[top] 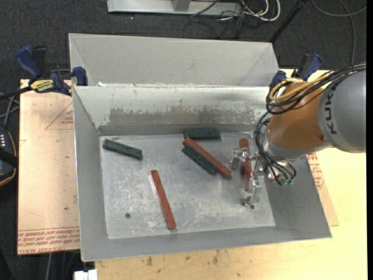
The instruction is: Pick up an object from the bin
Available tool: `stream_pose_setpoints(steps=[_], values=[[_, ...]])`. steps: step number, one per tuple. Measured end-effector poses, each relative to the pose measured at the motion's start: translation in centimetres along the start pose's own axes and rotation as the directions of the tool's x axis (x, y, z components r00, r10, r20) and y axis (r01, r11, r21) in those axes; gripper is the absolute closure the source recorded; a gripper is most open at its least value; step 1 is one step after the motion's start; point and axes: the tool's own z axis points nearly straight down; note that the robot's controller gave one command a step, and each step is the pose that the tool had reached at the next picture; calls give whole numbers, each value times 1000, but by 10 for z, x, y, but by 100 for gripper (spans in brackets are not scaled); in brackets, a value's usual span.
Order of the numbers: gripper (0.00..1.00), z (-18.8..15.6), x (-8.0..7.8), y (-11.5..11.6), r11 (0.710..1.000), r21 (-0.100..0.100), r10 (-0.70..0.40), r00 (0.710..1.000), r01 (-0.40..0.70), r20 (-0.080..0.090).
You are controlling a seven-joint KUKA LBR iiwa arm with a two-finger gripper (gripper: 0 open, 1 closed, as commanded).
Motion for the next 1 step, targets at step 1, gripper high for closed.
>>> stream_pose_setpoints(steps=[1], values=[[0, -7, -48, 21, 997, 0, -75, 997, 75, -2]])
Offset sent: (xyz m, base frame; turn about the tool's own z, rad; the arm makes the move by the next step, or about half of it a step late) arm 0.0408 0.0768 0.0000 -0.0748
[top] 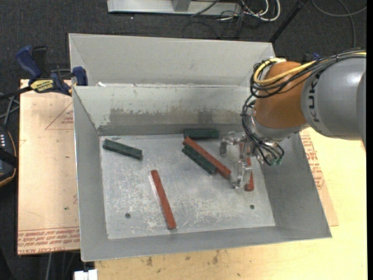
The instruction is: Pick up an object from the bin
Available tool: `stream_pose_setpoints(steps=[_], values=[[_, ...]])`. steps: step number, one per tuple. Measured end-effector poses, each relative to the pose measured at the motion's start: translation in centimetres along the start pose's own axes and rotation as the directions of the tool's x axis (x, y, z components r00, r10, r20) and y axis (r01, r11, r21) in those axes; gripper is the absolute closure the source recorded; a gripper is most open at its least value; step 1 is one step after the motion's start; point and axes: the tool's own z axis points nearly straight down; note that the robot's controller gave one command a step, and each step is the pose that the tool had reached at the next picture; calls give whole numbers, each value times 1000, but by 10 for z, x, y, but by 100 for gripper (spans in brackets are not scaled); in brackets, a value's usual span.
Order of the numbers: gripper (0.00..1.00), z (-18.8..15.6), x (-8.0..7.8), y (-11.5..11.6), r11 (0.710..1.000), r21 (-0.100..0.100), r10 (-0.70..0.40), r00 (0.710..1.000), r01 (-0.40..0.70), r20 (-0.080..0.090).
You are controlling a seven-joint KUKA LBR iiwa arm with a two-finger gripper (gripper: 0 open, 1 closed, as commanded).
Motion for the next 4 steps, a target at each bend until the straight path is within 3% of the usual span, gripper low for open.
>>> stream_pose_setpoints(steps=[1, 2, 3, 4], values=[[0, 3, -16, 37, 1000, 1, -11, 1000, 11, 9], [100, 6, -29, 53, 1000, -1, -11, 1000, 11, 2], [100, 6, -29, 53, 1000, -1, -11, 1000, 11, 2], [100, -40, -36, 60, 1000, -2, -25, 1000, 25, -5]])
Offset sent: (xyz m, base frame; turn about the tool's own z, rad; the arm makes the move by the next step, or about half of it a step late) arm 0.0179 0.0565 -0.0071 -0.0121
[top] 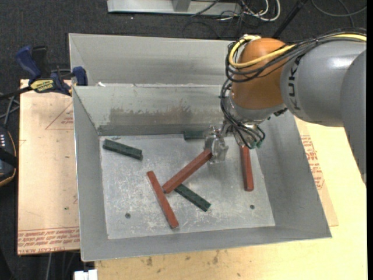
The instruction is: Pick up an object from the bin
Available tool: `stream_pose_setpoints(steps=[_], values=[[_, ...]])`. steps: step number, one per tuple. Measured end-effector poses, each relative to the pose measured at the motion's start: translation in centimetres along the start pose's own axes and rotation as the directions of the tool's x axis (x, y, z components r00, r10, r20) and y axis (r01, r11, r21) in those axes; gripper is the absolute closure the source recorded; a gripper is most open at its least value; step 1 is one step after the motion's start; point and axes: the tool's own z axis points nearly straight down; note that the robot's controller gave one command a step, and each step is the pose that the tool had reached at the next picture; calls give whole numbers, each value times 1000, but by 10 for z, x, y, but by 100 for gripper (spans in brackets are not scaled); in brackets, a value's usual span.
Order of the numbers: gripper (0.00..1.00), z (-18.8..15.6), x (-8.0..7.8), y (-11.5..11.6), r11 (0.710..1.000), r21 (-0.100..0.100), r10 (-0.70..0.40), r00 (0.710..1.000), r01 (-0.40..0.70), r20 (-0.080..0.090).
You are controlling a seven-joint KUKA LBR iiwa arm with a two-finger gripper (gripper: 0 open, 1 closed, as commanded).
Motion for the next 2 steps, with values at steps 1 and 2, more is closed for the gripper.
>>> stream_pose_setpoints(steps=[1, 2], values=[[0, 13, -23, 57, 997, 1, -84, 996, 84, 5], [0, 12, -24, 57, 997, 1, -83, 997, 83, 6]])
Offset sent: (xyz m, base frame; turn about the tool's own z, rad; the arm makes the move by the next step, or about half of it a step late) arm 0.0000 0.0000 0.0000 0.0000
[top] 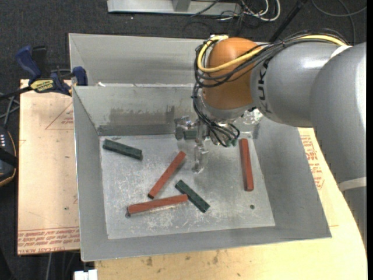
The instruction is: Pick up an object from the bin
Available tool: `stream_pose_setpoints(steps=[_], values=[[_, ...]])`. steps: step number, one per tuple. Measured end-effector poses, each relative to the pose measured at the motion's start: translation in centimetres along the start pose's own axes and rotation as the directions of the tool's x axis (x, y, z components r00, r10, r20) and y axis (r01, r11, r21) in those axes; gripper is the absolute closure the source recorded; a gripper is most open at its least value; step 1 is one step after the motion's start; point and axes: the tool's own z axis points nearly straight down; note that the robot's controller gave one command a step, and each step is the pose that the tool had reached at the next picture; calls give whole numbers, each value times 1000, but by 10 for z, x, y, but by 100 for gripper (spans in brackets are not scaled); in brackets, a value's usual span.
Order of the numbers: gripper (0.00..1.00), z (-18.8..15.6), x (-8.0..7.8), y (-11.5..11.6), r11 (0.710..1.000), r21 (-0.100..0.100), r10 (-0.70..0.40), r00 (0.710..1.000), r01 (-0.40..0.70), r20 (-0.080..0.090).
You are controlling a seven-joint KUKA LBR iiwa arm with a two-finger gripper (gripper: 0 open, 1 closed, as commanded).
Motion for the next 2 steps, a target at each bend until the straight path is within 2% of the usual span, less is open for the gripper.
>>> stream_pose_setpoints(steps=[1, 2], values=[[100, 32, 56, 58, 985, 3, -173, 985, 173, 5], [100, 32, 56, 58, 985, 3, -173, 985, 173, 5]])
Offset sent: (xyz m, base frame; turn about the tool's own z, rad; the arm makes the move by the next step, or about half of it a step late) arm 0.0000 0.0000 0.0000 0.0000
